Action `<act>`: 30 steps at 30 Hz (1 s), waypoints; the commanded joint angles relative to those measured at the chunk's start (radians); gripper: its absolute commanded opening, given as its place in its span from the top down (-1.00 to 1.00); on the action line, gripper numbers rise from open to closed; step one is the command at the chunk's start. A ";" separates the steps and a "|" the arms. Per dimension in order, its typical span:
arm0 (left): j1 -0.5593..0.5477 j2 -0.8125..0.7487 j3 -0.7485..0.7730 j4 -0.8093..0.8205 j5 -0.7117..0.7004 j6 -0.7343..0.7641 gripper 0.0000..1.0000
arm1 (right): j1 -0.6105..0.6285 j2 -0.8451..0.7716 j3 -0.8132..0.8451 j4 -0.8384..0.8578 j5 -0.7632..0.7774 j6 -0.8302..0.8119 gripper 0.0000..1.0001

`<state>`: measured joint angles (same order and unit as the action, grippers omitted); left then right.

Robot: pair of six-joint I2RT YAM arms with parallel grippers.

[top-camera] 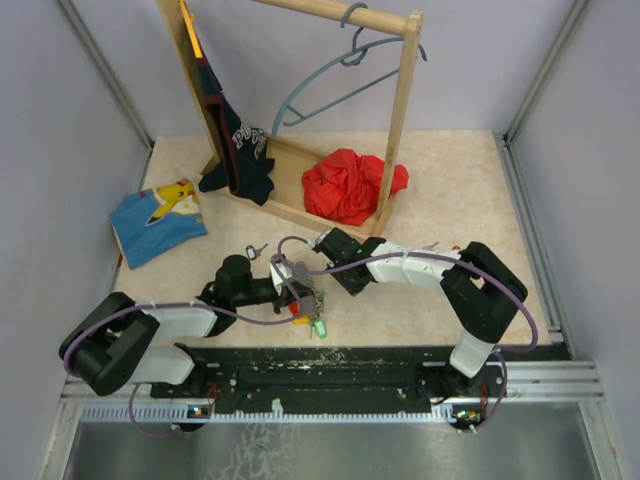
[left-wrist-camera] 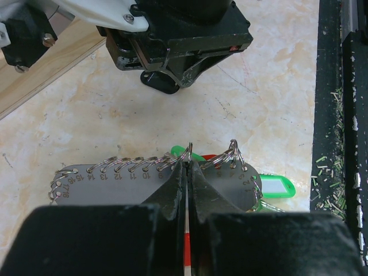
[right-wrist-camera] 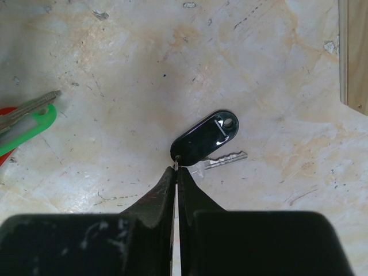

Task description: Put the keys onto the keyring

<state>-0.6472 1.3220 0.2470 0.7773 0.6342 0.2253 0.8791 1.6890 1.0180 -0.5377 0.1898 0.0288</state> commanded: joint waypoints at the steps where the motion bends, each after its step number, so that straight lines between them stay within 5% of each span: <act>1: 0.003 -0.015 0.009 0.025 0.010 0.009 1.00 | 0.003 -0.027 0.045 0.026 0.013 0.005 1.00; 9: 0.003 -0.023 0.006 0.028 0.007 0.008 1.00 | 0.002 -0.146 -0.008 0.093 0.027 -0.031 1.00; 19: 0.003 -0.054 -0.024 0.074 -0.016 0.013 1.00 | 0.000 -0.342 -0.173 0.391 -0.012 -0.110 1.00; 27: 0.003 -0.058 -0.054 0.140 -0.018 0.036 1.00 | -0.014 -0.527 -0.464 0.836 -0.243 -0.239 1.00; 30: 0.003 -0.063 -0.073 0.175 -0.010 0.064 1.00 | -0.024 -0.564 -0.494 0.851 -0.331 -0.252 1.00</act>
<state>-0.6472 1.2842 0.1967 0.8524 0.6132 0.2481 0.8692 1.1885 0.5465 0.1154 0.0174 -0.1661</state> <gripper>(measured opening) 0.006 0.007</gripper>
